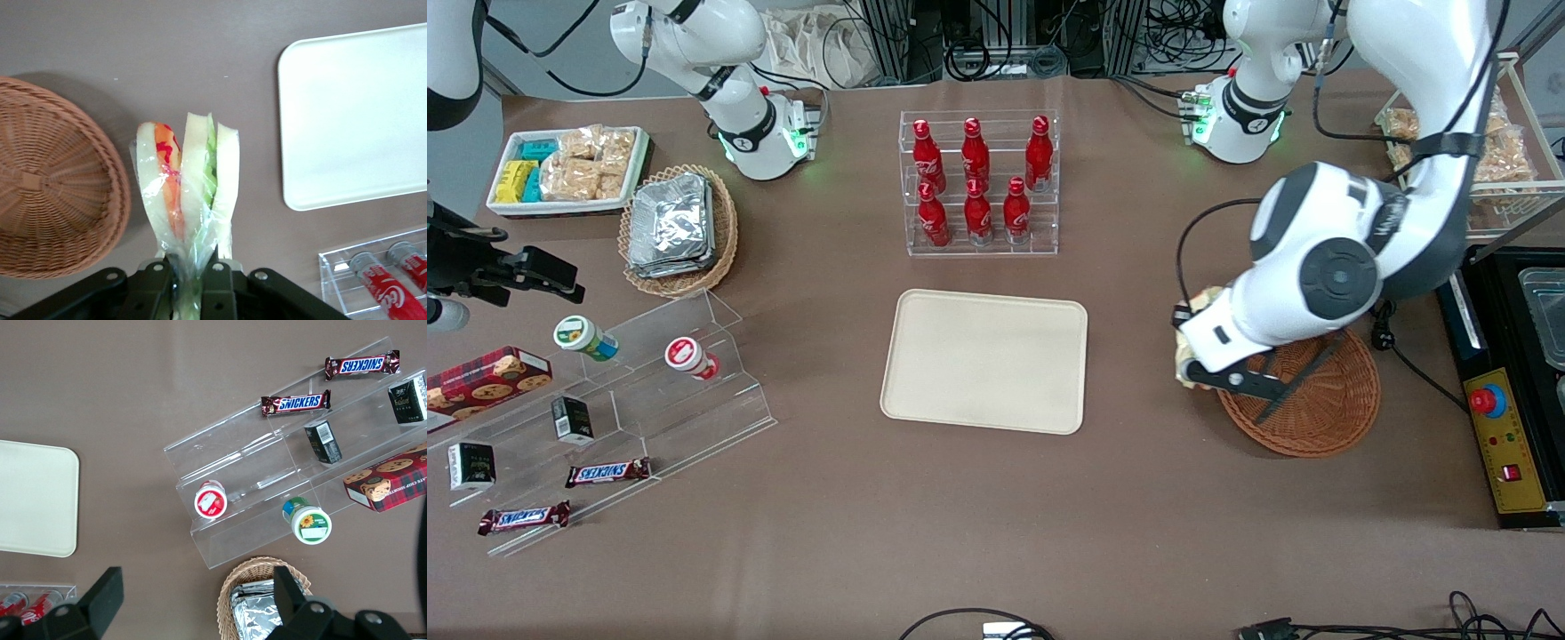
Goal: Place sandwich from basket to tray
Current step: 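Carry the sandwich over the cream tray and lower it onto the tray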
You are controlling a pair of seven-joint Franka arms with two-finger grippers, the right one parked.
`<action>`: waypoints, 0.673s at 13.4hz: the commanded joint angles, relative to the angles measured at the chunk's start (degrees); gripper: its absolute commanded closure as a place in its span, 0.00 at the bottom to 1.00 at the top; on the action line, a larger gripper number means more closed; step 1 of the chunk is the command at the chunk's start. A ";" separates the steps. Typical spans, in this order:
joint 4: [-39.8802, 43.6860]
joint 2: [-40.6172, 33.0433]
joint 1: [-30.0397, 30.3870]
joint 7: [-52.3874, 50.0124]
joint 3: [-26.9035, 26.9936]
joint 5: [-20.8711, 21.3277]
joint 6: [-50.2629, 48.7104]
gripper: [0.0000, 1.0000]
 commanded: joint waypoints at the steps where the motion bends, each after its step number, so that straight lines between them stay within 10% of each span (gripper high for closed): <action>1: 0.88 3.05 -2.45 -8.09 -2.78 3.25 2.03 0.97; 9: 0.88 14.82 -12.66 -25.60 -2.69 6.24 16.35 0.92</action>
